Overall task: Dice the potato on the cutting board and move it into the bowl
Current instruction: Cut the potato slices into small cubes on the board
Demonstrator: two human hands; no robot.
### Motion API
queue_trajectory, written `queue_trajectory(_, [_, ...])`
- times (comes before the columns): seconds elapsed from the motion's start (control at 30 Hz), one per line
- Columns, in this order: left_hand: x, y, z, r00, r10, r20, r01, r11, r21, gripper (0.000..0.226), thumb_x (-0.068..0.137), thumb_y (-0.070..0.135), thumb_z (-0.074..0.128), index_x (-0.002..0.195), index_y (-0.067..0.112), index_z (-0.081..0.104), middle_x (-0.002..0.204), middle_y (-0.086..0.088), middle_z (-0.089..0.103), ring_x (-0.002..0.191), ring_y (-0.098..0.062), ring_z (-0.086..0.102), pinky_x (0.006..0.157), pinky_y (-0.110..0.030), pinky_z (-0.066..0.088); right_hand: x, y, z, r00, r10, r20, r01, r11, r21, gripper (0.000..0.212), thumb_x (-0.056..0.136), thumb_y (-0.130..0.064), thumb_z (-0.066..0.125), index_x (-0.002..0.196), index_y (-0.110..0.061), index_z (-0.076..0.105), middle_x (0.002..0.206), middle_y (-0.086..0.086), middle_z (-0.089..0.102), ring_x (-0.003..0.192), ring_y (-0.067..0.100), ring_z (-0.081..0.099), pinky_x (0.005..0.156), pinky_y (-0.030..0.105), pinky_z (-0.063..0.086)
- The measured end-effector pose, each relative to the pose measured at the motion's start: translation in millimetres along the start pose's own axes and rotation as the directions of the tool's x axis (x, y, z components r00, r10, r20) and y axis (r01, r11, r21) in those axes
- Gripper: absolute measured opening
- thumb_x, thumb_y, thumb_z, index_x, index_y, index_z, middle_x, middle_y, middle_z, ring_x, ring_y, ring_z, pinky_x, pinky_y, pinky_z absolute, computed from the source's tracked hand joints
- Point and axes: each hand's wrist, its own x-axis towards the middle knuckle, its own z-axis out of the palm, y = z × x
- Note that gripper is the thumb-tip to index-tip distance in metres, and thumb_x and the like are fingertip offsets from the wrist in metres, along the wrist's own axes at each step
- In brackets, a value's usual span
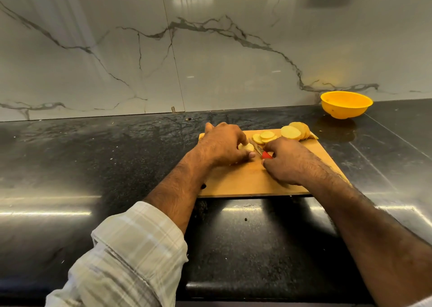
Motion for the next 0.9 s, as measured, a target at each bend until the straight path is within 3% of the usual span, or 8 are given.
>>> queue_trajectory(0.1, [-2.0,-7.2,-0.9,1.000,-0.016,0.019,0.017,0.999,-0.051,0.040,0.091,0.058,0.073,0.124,0.034,0.073,0.111,0.014,0.066,0.119,-0.013,0.055,0.108,-0.052,0.028,-1.6,-2.0,1.0,1.000,-0.016,-0.003,0.015,1.000,-0.013,0.048,0.100,-0.027,0.065,0.147,-0.022,0.056,0.136,0.005,0.062,0.114,0.021,0.059,0.090,0.034,0.054])
queue_trajectory(0.37, [-0.5,-4.0,5.8,0.999,-0.037,-0.032,0.035,0.998,-0.061,0.039,0.088,0.062,0.074,0.115,0.033,0.072,0.121,0.012,0.067,0.120,-0.014,0.054,0.106,-0.051,0.029,-1.4,-0.2,-3.1,1.000,0.001,0.004,-0.001,1.000,0.020,0.050,0.101,-0.026,0.065,0.150,-0.023,0.054,0.143,0.005,0.061,0.124,0.024,0.060,0.098,0.037,0.055])
queue_trajectory(0.6, [0.3,-0.3,6.4,0.997,-0.072,-0.033,0.062,0.970,-0.237,0.050,0.083,0.046,0.086,0.126,0.034,0.064,0.126,0.012,0.063,0.117,-0.012,0.057,0.109,-0.052,0.032,-0.3,1.4,-4.6,1.000,0.028,0.000,-0.028,0.999,0.038,0.048,0.101,-0.024,0.065,0.148,-0.021,0.056,0.137,0.005,0.065,0.117,0.023,0.063,0.096,0.037,0.057])
queue_trajectory(0.7, [1.1,0.0,5.2,0.996,-0.086,-0.026,0.074,0.948,-0.309,0.048,0.078,0.041,0.091,0.118,0.033,0.068,0.119,0.012,0.063,0.113,-0.012,0.059,0.112,-0.052,0.039,-0.7,1.5,-5.8,1.000,0.025,-0.003,-0.025,0.999,0.044,0.048,0.102,-0.024,0.065,0.149,-0.021,0.056,0.137,0.006,0.064,0.118,0.023,0.063,0.096,0.037,0.056])
queue_trajectory(0.8, [1.6,-2.2,5.0,0.996,-0.080,-0.025,0.064,0.921,-0.384,0.039,0.072,0.036,0.095,0.100,0.035,0.067,0.104,0.015,0.063,0.101,-0.009,0.063,0.102,-0.049,0.055,-1.0,1.6,-5.6,1.000,0.027,-0.003,-0.027,0.999,0.038,0.049,0.102,-0.025,0.065,0.149,-0.021,0.055,0.137,0.006,0.064,0.117,0.023,0.063,0.096,0.037,0.058])
queue_trajectory(0.9, [-0.7,1.1,2.4,0.997,-0.061,-0.052,0.034,0.908,-0.419,0.056,0.072,0.028,0.096,0.117,0.028,0.063,0.108,0.010,0.062,0.099,-0.009,0.062,0.091,-0.037,0.060,-1.4,1.3,-6.1,1.000,0.028,-0.006,-0.028,0.999,0.036,0.048,0.102,-0.025,0.065,0.148,-0.020,0.056,0.136,0.006,0.065,0.116,0.023,0.064,0.094,0.036,0.058])
